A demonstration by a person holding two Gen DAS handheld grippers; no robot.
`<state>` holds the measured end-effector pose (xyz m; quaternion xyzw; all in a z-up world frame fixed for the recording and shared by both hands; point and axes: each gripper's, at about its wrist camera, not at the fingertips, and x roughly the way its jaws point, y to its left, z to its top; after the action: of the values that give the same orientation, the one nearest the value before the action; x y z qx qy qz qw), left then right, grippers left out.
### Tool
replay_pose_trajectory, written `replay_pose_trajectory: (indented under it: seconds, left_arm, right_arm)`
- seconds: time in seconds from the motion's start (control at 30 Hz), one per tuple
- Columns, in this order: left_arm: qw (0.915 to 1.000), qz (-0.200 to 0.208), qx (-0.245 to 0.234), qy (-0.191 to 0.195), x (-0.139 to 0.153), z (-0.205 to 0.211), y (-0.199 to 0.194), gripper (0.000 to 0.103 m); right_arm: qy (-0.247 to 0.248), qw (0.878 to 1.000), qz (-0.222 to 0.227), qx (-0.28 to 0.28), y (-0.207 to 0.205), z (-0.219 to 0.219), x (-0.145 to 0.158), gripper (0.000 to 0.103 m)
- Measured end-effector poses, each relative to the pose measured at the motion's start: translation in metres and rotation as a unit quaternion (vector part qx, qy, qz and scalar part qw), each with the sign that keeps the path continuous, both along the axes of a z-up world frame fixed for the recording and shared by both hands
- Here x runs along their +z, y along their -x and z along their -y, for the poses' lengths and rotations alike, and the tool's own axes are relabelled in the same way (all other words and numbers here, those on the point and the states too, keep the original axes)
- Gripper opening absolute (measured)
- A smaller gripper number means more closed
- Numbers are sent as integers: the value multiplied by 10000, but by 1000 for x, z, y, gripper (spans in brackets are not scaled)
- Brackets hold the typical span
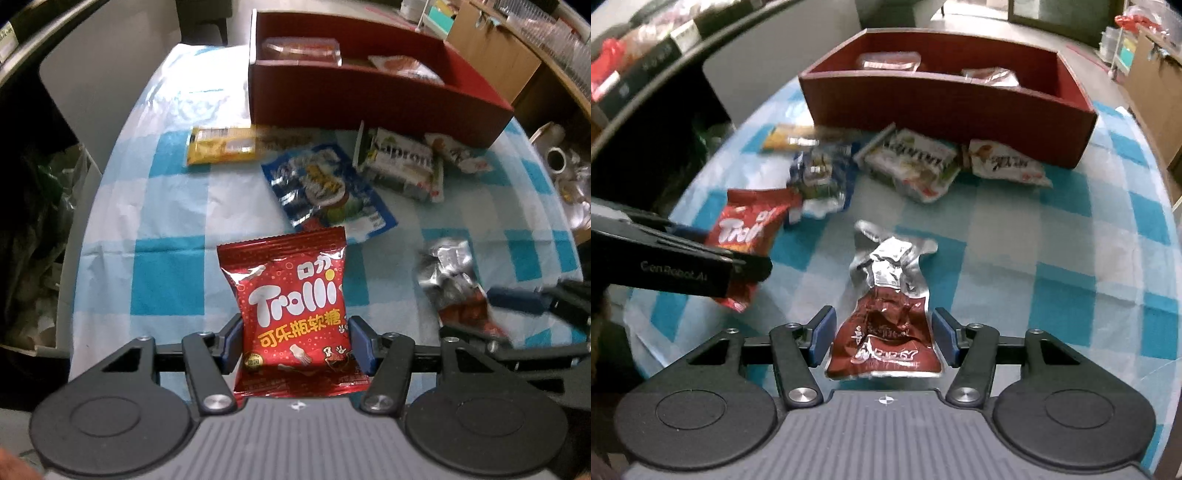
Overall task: Organize snacks
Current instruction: 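Carry the Trolli bag with the left gripper while the right carries the foil packet to the box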
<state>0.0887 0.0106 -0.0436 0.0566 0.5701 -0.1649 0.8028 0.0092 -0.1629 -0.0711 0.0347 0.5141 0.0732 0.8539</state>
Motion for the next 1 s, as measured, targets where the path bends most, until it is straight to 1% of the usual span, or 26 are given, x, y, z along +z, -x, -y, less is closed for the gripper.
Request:
replay_pose_trajectory:
  seconds: [0.07, 0.13, 0.17, 0.2, 0.23, 0.27, 0.3, 0.33, 0.37, 0.4, 0.43, 0.47, 0.57, 0.63, 0.83, 1.0]
  left_arm:
    - [10000, 2, -21, -23, -2, 0, 1, 53]
    - [10000, 39, -40, -50, -2, 1, 1, 53]
    - [10000, 43, -45, -67, -2, 1, 1, 53]
    - [9999, 45, -52, -81, -2, 1, 1, 53]
    - [9999, 65, -78, -112, -3, 3, 0, 53]
    - [9998, 80, -101, -141, -3, 4, 0, 53]
    - [9997, 96, -124, -178, -3, 5, 0, 53]
    - [9996, 109, -135, -205, -3, 6, 0, 53]
    - [9996, 120, -147, -218, -3, 7, 0, 53]
    - [9996, 119, -168, -216, -3, 8, 0, 53]
    - [9995, 115, -198, -207, -2, 9, 1, 53]
    - [9995, 116, -227, -194, -2, 10, 3, 53]
    - [9994, 116, -278, -143, 0, 11, 6, 53]
    - [9993, 191, -279, -131, 3, 12, 7, 53]
    - [9980, 522, -327, -114, 18, 17, 11, 53]
    - [9969, 670, -404, -103, 25, 26, 9, 53]
  right_arm:
    - [184, 9998, 80, -42, -4, -1, 0, 71]
    - [302, 9994, 173, -49, -10, -2, 1, 83]
    - [307, 9994, 178, -39, -13, -3, 0, 85]
    - [291, 9994, 160, -40, -16, -4, -3, 84]
    - [283, 9995, 103, -7, -19, -6, -8, 81]
    - [352, 9994, 68, 17, -19, -8, -12, 81]
    - [584, 9981, 172, 96, -18, -13, -14, 81]
    - [685, 9973, 212, 140, -16, -16, -15, 80]
    - [652, 9976, 215, 122, -15, -17, -14, 78]
    - [621, 9978, 218, 102, -14, -16, -12, 73]
    - [612, 9978, 227, 106, -12, -15, -11, 63]
    - [588, 9980, 224, 96, -11, -14, -9, 57]
    - [421, 9989, 170, 85, -8, -11, -8, 56]
    - [345, 9993, 159, 65, -6, -10, -5, 56]
    - [94, 9990, 445, -49, -3, -2, 10, 56]
    - [-66, 9976, 672, -145, -5, 5, 23, 55]
